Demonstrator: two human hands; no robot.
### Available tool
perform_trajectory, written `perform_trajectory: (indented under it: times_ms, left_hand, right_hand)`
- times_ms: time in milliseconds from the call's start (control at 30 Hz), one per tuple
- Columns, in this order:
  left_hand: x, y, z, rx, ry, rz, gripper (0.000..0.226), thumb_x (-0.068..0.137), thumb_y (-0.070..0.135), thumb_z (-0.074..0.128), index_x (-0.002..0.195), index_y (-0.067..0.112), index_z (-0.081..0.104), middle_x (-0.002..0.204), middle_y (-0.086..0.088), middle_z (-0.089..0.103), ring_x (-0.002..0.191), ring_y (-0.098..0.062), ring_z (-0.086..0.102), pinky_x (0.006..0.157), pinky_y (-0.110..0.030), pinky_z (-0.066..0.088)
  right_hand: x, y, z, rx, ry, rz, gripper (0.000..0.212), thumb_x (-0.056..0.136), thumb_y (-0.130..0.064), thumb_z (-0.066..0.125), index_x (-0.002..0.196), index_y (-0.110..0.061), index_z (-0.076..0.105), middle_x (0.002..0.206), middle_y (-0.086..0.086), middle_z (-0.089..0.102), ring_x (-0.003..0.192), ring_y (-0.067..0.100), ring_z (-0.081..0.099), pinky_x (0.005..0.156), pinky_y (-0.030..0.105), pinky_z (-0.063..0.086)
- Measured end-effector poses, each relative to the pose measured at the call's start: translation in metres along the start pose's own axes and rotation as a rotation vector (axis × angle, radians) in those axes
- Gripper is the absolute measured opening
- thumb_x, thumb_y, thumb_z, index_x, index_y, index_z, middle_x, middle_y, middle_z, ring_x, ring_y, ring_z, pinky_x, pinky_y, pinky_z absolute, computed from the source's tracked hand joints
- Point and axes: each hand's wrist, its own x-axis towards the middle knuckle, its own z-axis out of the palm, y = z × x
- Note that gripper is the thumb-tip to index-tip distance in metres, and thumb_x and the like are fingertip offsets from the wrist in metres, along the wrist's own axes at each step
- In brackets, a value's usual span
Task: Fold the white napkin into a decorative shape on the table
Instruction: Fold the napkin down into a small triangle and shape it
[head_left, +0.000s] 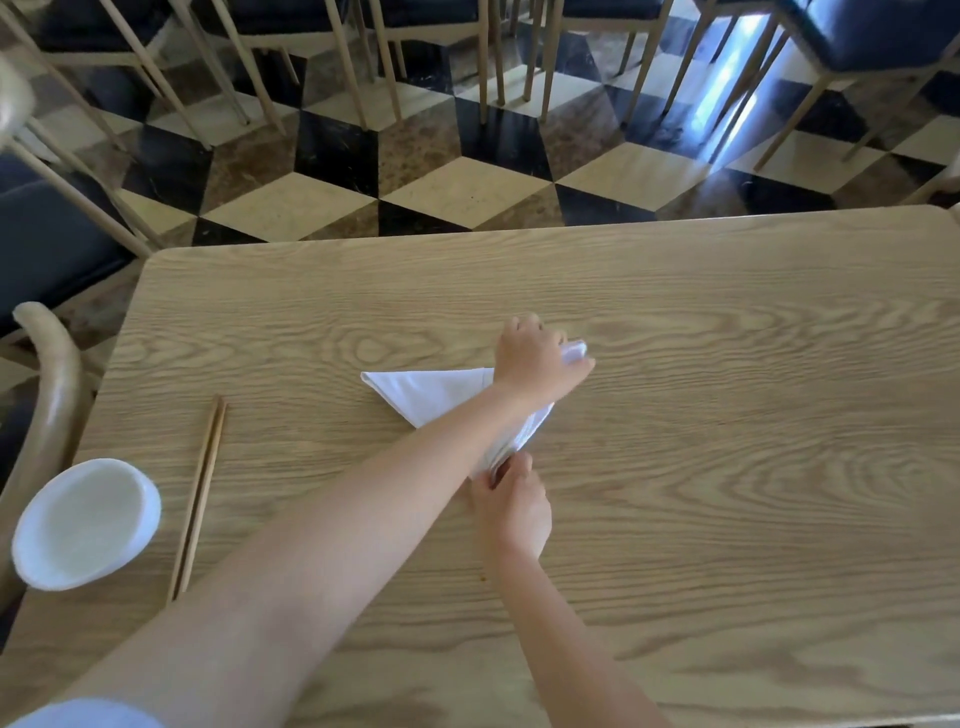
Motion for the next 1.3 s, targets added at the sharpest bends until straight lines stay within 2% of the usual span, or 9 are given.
perform_trajectory:
  times_ms: [133,267,433,500,600,733,933,1100,1300]
  left_hand:
    - [-0.013,-0.032,-0.054,-0.167,-0.115,-0.204,0.037,0.085,0.032,0.053,0.116,0.012,0.056,0.123,-0.014,0.046,0.119,-0.029,0.042,0.094,-0.031,0.035]
    - [-0.027,-0.076,-0.089,-0.400,-0.205,-0.294,0.021,0.082,0.008,0.057,0.103,0.012,0.055,0.093,-0.007,0.054,0.061,-0.016,0.058,0.052,-0.016,0.045]
    - [-0.034,-0.121,-0.105,-0.508,-0.109,-0.334,0.028,0.081,-0.004,0.060,0.106,0.006,0.060,0.102,-0.006,0.052,0.057,-0.013,0.058,0.069,-0.028,0.050]
    - [-0.040,-0.141,-0.101,-0.507,-0.100,-0.384,0.023,0.081,-0.004,0.060,0.100,0.008,0.063,0.093,-0.006,0.057,0.047,-0.006,0.059,0.066,-0.030,0.048]
    - [-0.055,-0.167,-0.089,-0.593,-0.079,-0.460,0.021,0.082,-0.006,0.061,0.102,0.001,0.063,0.078,-0.007,0.057,0.039,0.002,0.055,0.049,-0.012,0.047]
    - [-0.066,-0.179,-0.076,-0.605,-0.003,-0.461,0.015,0.082,0.001,0.064,0.098,0.001,0.066,0.073,-0.006,0.058,0.046,-0.004,0.056,0.050,-0.008,0.048]
    - [-0.080,-0.188,-0.072,-0.492,0.053,-0.365,0.005,0.083,0.012,0.065,0.087,0.008,0.066,0.063,0.000,0.054,0.046,-0.001,0.049,0.043,-0.009,0.037]
    - [-0.078,-0.201,-0.056,-0.393,0.092,-0.351,0.005,0.083,0.015,0.065,0.084,0.011,0.067,0.071,0.003,0.057,0.069,-0.015,0.048,0.058,-0.013,0.037]
    - [-0.079,-0.214,-0.050,-0.199,0.114,-0.344,0.007,0.086,0.016,0.060,0.087,0.012,0.065,0.097,-0.014,0.054,0.088,-0.019,0.047,0.077,-0.025,0.034]
  right_hand:
    - [-0.005,-0.002,-0.005,-0.117,0.096,-0.145,0.016,0.087,-0.023,0.052,0.098,-0.011,0.051,0.095,0.003,0.054,0.093,0.023,0.049,0.064,0.030,0.040]
    - [-0.010,-0.004,0.001,-0.115,0.186,-0.211,0.011,0.080,-0.012,0.060,0.084,-0.006,0.052,0.084,0.010,0.056,0.079,0.029,0.054,0.063,0.038,0.047]
    - [-0.007,-0.009,0.003,-0.252,0.246,-0.392,0.032,0.055,0.005,0.075,0.071,-0.008,0.050,0.065,0.005,0.053,0.054,0.023,0.051,0.045,0.031,0.044]
    - [0.002,-0.006,0.000,-0.292,0.267,-0.455,0.034,0.052,0.008,0.074,0.070,-0.008,0.050,0.065,0.006,0.052,0.054,0.024,0.049,0.045,0.029,0.040]
    - [0.015,0.001,-0.006,-0.312,0.262,-0.560,0.035,0.053,0.007,0.074,0.071,-0.009,0.049,0.066,0.006,0.052,0.057,0.026,0.050,0.049,0.030,0.042]
    - [0.020,0.016,-0.006,-0.311,0.266,-0.720,0.042,0.052,0.012,0.073,0.074,-0.010,0.045,0.068,0.006,0.052,0.060,0.026,0.049,0.051,0.029,0.040]
    - [0.028,0.032,-0.014,-0.202,0.208,-0.868,0.018,0.078,0.006,0.063,0.077,-0.006,0.050,0.076,0.008,0.054,0.066,0.028,0.051,0.053,0.036,0.047]
    - [0.033,0.039,-0.020,-0.230,0.116,-0.960,0.014,0.079,0.006,0.064,0.083,-0.005,0.057,0.084,0.007,0.057,0.072,0.026,0.051,0.062,0.034,0.047]
    - [0.038,0.041,-0.022,-0.254,0.090,-0.994,0.024,0.072,0.012,0.065,0.085,-0.006,0.058,0.084,0.005,0.056,0.074,0.022,0.047,0.070,0.025,0.040]
